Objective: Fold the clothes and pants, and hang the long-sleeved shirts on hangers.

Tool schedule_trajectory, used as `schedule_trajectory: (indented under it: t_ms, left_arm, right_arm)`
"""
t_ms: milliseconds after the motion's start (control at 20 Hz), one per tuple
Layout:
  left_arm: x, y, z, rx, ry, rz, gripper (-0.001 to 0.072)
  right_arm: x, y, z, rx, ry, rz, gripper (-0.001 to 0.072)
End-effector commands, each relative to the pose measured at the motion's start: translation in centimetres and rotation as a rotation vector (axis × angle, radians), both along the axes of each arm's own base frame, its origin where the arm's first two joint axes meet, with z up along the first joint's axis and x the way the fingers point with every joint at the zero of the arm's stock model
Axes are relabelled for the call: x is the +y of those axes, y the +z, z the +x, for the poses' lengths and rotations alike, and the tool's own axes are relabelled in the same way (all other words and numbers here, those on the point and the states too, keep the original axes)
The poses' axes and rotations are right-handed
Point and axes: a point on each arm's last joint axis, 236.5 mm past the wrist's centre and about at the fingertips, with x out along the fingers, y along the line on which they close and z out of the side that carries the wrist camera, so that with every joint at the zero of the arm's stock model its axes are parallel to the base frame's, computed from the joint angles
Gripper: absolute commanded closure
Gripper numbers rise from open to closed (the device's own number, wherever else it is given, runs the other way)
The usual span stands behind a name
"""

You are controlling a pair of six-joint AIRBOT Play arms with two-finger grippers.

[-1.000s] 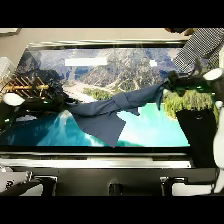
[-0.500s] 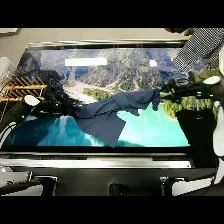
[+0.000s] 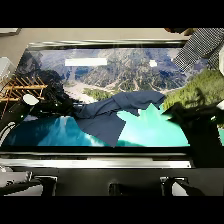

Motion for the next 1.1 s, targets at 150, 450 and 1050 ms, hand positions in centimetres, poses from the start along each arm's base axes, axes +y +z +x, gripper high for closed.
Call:
schedule_trajectory:
  t_ms: [150,450,1050]
  left_arm:
    - [-0.2,0.0,-0.4,0.012,-0.016,-0.003,0.0688]
    - [-0.2,0.0,-0.5,0.015,-0.018,-0.004,0.0688]
    - [-0.5,-0.1,-1.3,0.045,-0.041,-0.012,0.0688]
  right_arm:
    - [13.3,-6.7,-6.0,0.039,0.003,0.104,0.0251]
    - [18.7,-10.4,-7.2,0.076,0.017,0.073,0.025]
    - [20.3,-12.5,-5.7,0.064,-0.052,0.105,0.0252]
